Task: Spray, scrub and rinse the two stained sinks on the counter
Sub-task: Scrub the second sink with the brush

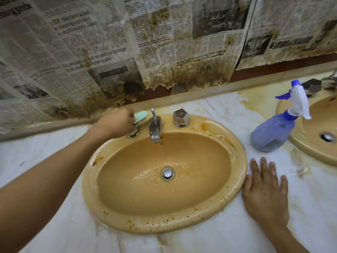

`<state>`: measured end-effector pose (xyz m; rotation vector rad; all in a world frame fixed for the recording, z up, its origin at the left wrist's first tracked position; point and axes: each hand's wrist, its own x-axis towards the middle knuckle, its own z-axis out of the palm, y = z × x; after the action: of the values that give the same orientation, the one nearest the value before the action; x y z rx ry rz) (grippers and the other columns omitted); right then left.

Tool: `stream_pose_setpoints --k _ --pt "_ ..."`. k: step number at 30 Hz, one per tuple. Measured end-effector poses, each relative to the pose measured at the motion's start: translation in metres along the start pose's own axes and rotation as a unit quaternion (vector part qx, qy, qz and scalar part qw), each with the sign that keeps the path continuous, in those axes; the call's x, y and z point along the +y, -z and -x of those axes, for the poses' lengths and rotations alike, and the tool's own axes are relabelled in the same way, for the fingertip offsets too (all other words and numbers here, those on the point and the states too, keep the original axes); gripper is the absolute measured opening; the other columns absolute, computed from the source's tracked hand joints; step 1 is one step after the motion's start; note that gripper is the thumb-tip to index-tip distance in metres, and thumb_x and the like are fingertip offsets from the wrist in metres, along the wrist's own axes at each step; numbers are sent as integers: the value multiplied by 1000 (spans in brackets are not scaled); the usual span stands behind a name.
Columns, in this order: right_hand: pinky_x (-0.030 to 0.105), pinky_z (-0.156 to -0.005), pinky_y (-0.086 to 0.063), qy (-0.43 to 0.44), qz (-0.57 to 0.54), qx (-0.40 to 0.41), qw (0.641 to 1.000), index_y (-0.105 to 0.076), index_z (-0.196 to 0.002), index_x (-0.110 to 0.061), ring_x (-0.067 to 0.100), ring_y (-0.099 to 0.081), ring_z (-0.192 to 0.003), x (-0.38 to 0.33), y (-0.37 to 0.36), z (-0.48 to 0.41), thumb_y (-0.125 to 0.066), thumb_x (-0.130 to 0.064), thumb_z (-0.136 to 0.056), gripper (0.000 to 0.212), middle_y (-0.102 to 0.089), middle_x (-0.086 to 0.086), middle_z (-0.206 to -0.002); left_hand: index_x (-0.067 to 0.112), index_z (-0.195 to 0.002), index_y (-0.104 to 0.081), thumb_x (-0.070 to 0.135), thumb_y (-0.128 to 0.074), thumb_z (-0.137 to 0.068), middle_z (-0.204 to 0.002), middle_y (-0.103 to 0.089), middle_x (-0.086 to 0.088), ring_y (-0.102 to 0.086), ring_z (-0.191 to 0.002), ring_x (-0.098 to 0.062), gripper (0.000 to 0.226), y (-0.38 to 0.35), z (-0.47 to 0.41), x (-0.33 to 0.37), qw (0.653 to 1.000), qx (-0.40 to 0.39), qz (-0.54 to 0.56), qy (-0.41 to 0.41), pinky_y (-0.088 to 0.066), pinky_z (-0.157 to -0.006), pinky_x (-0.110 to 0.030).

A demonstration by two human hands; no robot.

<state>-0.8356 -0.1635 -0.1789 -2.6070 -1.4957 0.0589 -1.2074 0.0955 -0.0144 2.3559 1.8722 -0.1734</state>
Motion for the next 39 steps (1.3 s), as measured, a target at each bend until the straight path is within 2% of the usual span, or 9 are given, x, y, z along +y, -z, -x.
stream_pose_setpoints --k 3,5,8,15,19,22,28,33,39 --pt "52 -125 -10 -2 0 -2 1000 -28 -161 -25 22 -14 -157 -1 0 1 -9 -46 -102 66 -20 1 -169 26 -104 -65 33 -57 -103 -107 -67 -1 -62 -90 -21 10 1 30 -24 998 17 59 21 -54 -79 -40" --pt "52 -125 -9 -3 -3 -3 1000 -26 -161 -25 22 -13 -157 -2 1 0 -8 -46 -102 66 -18 0 -169 26 -107 -65 33 -56 -104 -110 -64 -1 -59 -92 -20 11 -8 48 -28 997 7 74 36 -48 -74 -37" --pt "52 -125 -8 0 -10 -2 1000 -27 -161 -25 22 -13 -157 -3 3 1 -7 -47 -102 66 -18 0 -170 26 -112 -63 36 -53 -105 -111 -66 -6 -54 -92 -20 16 -22 49 -19 992 60 88 66 -46 -72 -37" --pt "52 -125 -9 1 -6 -10 1000 -26 -161 -24 22 -12 -157 -1 4 2 -7 -47 -100 68 -17 1 -170 19 -119 -50 33 -41 -107 -82 -63 -12 -55 -68 -35 20 -64 102 -14 996 71 -21 57 -46 -58 -40" --pt "52 -126 -8 2 -5 -9 1000 -25 -162 -24 22 -10 -157 -2 4 2 -5 -47 -100 69 -16 1 -170 15 -121 -48 27 -42 -107 -77 -61 -8 -57 -61 -35 20 -81 100 -7 995 84 -43 35 -52 -56 -45" --pt "52 -125 -9 6 -8 -4 1000 -26 -162 -24 22 -12 -157 -1 5 3 -6 -47 -101 68 -18 2 -170 11 -126 -49 30 -40 -109 -82 -67 -15 -58 -64 -37 27 -74 84 12 991 131 -20 36 -43 -52 -42" --pt "52 -126 -9 5 -17 2 1000 -26 -161 -23 22 -12 -157 -3 4 3 -8 -46 -101 67 -18 2 -170 16 -118 -51 33 -41 -108 -77 -60 -9 -57 -66 -33 22 -53 84 -6 988 138 13 75 -51 -56 -42" --pt "52 -126 -9 8 -19 3 1000 -27 -161 -23 22 -13 -157 0 3 4 -9 -46 -101 67 -19 2 -170 18 -114 -64 29 -53 -103 -99 -65 -7 -62 -83 -25 19 -16 23 -5 990 79 61 97 -59 -75 -45" --pt "52 -125 -9 4 -17 4 1000 -27 -161 -23 23 -13 -157 -2 3 3 -9 -45 -101 67 -19 2 -170 18 -112 -66 26 -55 -102 -102 -68 -7 -63 -85 -24 16 -13 37 -8 992 70 66 81 -59 -78 -46"
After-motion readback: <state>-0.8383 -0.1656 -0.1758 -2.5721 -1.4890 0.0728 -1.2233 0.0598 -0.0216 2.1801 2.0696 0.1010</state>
